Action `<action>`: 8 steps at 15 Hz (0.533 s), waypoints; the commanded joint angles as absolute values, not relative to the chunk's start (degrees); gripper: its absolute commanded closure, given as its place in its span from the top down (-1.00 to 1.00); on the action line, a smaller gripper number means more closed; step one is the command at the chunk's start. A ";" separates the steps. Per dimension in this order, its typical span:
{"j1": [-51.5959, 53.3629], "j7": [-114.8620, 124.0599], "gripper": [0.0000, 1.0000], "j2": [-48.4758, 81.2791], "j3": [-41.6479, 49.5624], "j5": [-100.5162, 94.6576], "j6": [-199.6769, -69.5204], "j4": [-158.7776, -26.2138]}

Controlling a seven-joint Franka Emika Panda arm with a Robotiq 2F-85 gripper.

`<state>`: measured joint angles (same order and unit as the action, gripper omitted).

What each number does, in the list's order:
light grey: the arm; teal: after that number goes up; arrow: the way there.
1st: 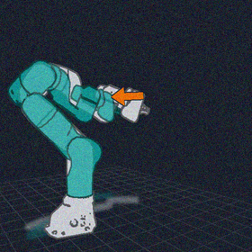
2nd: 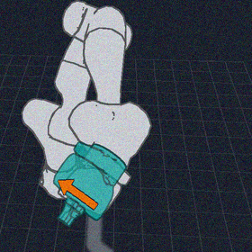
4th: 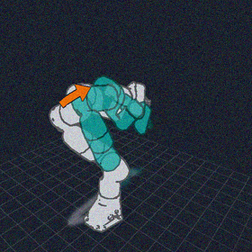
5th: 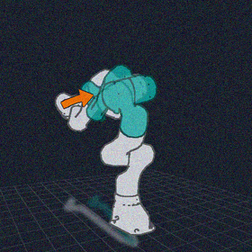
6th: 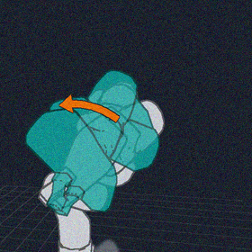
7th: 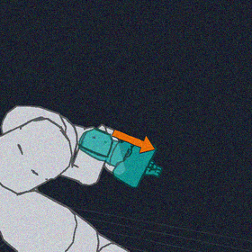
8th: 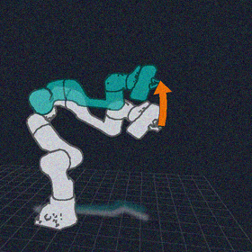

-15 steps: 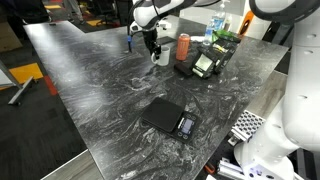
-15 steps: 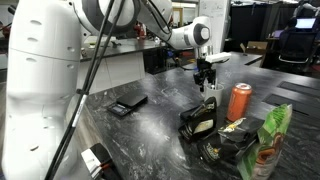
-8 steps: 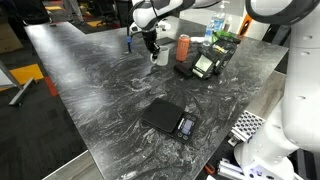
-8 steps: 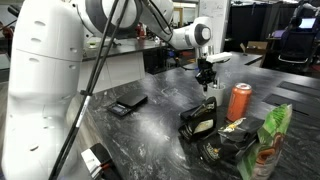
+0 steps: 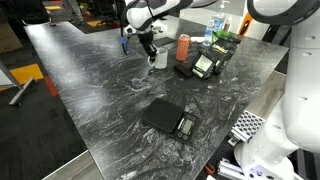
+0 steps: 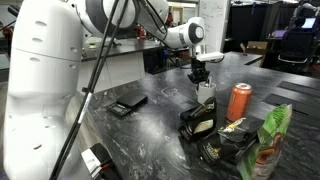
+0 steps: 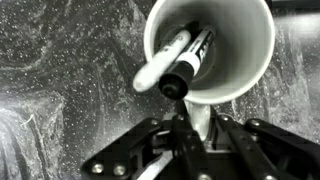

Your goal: Pick up the marker from the counter and put it in the mug then move the mug to the left.

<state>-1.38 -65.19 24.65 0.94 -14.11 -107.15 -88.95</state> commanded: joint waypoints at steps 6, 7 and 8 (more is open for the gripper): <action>3.01 -57.18 -0.92 24.50 -4.45 -12.81 -102.63 -89.69; 3.23 -57.01 -0.92 24.40 -5.17 -12.20 -103.14 -89.99; 3.41 -56.81 -0.92 24.34 -5.70 -11.79 -103.62 -90.24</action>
